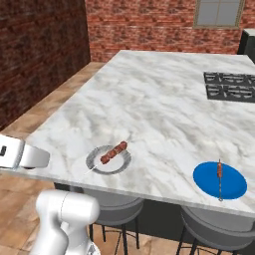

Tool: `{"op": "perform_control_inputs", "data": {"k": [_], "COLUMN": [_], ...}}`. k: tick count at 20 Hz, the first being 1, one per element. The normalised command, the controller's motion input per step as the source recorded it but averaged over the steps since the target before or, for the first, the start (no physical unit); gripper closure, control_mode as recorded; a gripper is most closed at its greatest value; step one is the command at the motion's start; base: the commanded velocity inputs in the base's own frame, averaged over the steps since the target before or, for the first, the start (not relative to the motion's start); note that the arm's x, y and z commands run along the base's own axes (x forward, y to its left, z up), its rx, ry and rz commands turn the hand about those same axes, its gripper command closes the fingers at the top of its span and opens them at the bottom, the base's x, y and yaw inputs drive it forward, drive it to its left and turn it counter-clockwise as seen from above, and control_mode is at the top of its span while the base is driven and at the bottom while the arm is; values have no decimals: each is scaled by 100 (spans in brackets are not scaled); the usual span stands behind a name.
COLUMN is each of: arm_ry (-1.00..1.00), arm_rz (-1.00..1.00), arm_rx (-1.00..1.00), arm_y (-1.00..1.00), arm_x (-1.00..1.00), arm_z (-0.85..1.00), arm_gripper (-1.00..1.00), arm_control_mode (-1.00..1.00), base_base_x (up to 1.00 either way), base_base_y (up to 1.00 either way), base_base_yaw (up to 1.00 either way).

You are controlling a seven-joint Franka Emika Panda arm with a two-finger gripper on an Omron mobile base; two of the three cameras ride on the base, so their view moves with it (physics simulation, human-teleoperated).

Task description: Pick up the apple and kiwi from the fridge and place one fruit on each plate on the dining counter.

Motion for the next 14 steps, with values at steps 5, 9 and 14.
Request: {"op": "perform_control_inputs", "data": {"k": [5,9,14], "arm_ry": [39,37,26], "arm_rz": [0,7,7], "arm_rx": [8,15,11], "arm_y": [-14,-48,-54], "arm_x": [100,100,81], "arm_z": [-21,-45,-68], "arm_gripper": [100,100,100], "arm_control_mode": [-100,-100,-100], "base_base_x": [0,0,0], "base_base_y": [0,0,0], "base_base_yaw": [0,0,0]}}
